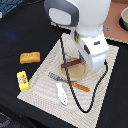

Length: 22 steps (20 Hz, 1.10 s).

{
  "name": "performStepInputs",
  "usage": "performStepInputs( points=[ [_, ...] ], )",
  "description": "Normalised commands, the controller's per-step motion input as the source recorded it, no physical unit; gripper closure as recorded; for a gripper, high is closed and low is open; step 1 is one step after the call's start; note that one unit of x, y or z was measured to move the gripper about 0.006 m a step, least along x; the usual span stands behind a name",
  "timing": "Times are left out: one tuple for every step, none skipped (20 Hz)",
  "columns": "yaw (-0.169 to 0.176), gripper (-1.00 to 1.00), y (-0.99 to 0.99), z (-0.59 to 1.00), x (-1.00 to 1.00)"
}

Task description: Interact with the objects in diverse but meaningful ways.

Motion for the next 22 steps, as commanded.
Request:
performStepInputs(
  points=[
    [0.000, 1.00, 0.07, -0.30, 0.05],
    [0.000, 1.00, 0.02, -0.20, 0.00],
    [0.000, 1.00, 0.00, -0.10, 0.00],
    [0.000, 1.00, 0.00, 0.00, 0.00],
    [0.000, -1.00, 0.00, 0.08, 0.00],
    [0.000, -1.00, 0.00, 0.25, -0.07],
    [0.000, -1.00, 0.04, 0.37, -0.15],
    [0.000, -1.00, 0.03, 0.77, -0.24],
    [0.000, -1.00, 0.06, 0.90, -0.25],
    [0.000, -1.00, 0.05, 0.95, -0.26],
    [0.000, -1.00, 0.05, 0.95, -0.25],
    [0.000, -1.00, 0.07, 0.93, -0.21],
    [0.000, -1.00, 0.07, 0.95, -0.14],
    [0.000, -1.00, 0.11, 0.92, -0.08],
    [0.000, -1.00, 0.15, 0.97, -0.05],
    [0.000, -1.00, 0.17, 0.95, -0.07],
    [0.001, -1.00, 0.20, 0.94, -0.11],
    [0.010, -1.00, 0.24, 0.84, -0.19],
    [0.011, -1.00, 0.27, 0.73, -0.30],
    [0.001, -1.00, 0.23, 0.54, -0.44],
    [0.000, -1.00, 0.23, 0.40, -0.58],
    [0.001, -1.00, 0.20, 0.27, -0.64]
  ],
)
